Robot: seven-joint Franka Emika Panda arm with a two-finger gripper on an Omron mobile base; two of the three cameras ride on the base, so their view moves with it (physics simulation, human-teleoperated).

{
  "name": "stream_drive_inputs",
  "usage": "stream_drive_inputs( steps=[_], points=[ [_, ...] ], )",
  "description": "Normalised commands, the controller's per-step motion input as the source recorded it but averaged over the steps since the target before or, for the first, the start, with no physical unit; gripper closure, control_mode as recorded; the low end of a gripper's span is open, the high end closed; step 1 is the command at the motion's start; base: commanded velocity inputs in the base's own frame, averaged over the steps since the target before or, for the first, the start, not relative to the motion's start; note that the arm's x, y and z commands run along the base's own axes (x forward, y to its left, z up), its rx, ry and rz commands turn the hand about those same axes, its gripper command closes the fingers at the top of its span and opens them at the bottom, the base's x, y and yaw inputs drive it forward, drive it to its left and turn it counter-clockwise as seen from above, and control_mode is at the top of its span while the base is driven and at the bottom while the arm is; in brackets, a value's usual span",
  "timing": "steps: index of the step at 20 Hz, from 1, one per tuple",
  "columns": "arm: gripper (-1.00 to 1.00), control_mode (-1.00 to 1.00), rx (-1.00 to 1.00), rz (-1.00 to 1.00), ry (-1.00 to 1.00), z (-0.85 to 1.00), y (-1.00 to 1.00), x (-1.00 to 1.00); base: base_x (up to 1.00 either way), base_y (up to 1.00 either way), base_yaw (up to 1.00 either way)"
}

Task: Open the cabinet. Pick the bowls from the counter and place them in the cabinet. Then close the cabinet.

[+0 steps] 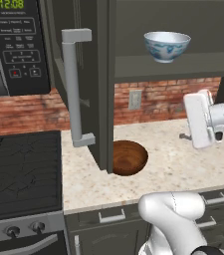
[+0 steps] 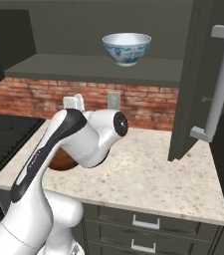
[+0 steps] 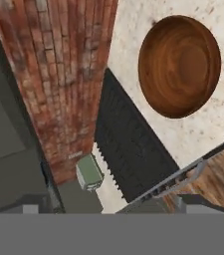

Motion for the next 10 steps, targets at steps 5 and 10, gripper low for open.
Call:
stream_drive_inputs(
  steps=[5, 10],
  points=[
    [-1.0, -1.0, -0.26, 0.08, 0.34, -0.73, 0.31, 0.0, 0.0, 0.0, 0.0],
    [-1.0, -1.0, -0.29, 0.03, 0.05, -0.7, 0.28, 0.0, 0.0, 0.0, 0.0]
  ],
)
